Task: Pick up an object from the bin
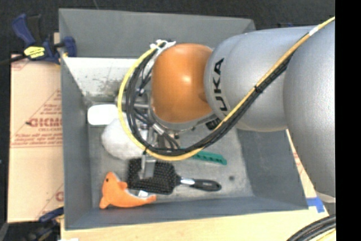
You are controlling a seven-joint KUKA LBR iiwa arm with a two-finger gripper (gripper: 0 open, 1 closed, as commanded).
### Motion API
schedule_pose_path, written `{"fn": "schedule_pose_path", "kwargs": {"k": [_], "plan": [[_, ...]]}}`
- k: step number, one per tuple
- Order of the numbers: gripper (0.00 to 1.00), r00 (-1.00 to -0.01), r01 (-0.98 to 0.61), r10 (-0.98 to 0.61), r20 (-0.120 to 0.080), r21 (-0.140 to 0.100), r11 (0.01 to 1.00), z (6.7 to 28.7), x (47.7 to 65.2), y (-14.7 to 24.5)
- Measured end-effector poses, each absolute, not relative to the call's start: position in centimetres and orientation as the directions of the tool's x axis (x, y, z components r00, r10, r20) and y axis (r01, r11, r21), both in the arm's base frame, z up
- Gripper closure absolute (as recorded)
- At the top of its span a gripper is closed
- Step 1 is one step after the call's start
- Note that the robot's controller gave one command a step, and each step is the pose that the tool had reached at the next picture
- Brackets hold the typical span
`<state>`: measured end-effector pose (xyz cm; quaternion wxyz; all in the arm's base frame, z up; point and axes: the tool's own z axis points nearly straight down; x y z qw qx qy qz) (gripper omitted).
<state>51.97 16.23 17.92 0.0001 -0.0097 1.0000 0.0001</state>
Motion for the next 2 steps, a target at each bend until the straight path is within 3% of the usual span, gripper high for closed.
{"fn": "schedule_pose_path", "kwargs": {"k": [1, 2], "plan": [[0.0, -0.999, -0.044, -0.044, -0.013, 0.004, 0.999, 17.1, 51.4, 17.6], [0.0, -1.0, 0.002, 0.002, -0.005, 0.001, 1.0, 16.2, 49.4, 12.8]]}}
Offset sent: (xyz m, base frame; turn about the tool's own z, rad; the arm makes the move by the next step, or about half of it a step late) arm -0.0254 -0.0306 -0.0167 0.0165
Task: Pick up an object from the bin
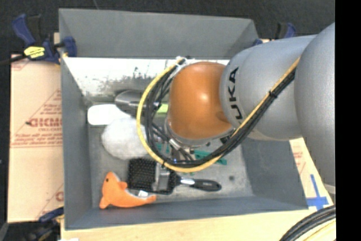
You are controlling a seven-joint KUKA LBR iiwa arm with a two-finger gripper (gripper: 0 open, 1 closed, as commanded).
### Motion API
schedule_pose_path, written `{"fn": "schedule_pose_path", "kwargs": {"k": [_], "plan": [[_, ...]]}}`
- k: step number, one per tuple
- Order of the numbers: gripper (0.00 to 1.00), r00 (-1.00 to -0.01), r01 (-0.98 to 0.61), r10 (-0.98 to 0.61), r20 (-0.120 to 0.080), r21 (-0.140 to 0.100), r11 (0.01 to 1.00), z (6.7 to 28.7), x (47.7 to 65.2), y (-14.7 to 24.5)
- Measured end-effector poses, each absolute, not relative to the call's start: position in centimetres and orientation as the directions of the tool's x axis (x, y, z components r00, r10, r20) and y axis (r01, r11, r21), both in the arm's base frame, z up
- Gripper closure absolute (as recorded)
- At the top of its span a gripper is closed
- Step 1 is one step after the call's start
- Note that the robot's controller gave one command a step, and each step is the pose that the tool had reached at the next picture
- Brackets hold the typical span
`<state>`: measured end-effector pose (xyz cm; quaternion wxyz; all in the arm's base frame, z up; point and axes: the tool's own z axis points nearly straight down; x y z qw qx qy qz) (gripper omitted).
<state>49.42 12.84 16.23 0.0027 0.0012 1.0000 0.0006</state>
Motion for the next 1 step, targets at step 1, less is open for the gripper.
{"fn": "schedule_pose_path", "kwargs": {"k": [1], "plan": [[0.0, -1.0, -0.016, -0.016, -0.013, 0.004, 1.0, 13.46, 48.59, 10.79]]}}
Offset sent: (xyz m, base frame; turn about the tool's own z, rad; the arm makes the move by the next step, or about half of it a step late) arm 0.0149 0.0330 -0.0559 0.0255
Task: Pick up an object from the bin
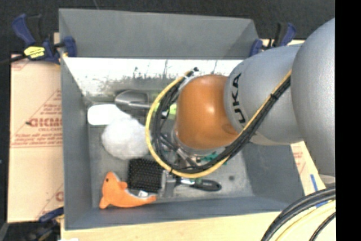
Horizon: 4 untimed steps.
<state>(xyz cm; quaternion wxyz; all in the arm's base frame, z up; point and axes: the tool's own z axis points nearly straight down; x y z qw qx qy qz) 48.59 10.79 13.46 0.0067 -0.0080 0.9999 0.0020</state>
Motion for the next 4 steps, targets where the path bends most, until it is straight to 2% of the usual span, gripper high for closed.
{"fn": "schedule_pose_path", "kwargs": {"k": [1, 2, 3, 4], "plan": [[0.0, -1.0, 0.023, 0.024, -0.01, 0.005, 1.0, 10.5, 50.9, 16.3], [1.0, -0.999, 0.041, 0.041, -0.015, 0.005, 0.999, 7.8, 50.1, 13.4], [1.0, -0.999, 0.042, 0.042, -0.015, 0.005, 0.999, 7.8, 50.1, 13.4], [1.0, -1.0, 0.017, 0.017, -0.009, 0.003, 1.0, 16.8, 49.4, 13.0]]}}
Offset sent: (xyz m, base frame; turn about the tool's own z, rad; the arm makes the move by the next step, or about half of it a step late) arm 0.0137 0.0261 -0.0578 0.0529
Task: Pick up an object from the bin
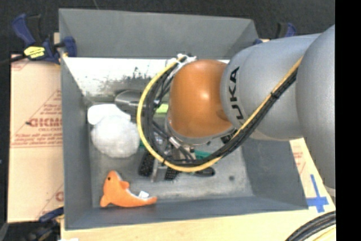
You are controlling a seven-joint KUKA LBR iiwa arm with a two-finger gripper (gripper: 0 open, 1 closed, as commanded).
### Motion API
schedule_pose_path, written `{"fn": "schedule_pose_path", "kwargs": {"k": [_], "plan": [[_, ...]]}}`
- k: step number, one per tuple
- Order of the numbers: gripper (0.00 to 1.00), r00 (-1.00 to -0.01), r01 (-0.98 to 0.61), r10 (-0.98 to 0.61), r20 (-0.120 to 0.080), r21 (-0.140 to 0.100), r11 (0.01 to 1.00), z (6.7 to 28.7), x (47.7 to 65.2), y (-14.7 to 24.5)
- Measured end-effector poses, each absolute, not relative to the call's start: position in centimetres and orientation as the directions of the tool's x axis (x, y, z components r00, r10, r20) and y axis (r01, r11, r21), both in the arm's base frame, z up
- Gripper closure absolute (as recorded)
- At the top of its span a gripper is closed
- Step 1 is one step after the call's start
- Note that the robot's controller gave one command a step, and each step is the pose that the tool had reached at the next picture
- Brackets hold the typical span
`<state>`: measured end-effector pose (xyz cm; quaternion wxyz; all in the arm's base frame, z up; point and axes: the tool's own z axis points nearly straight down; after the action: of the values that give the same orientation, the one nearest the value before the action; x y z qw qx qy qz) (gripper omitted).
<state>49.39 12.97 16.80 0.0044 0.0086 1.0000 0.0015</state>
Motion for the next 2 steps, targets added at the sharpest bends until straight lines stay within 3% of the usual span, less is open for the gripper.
{"fn": "schedule_pose_path", "kwargs": {"k": [1, 2], "plan": [[1.0, -1.0, 0.021, 0.021, -0.018, 0.005, 1.0, 11.9, 49.7, 13.7], [1.0, -1.0, 0.006, 0.006, -0.01, 0.003, 1.0, 18.3, 49.1, 13.4]]}}
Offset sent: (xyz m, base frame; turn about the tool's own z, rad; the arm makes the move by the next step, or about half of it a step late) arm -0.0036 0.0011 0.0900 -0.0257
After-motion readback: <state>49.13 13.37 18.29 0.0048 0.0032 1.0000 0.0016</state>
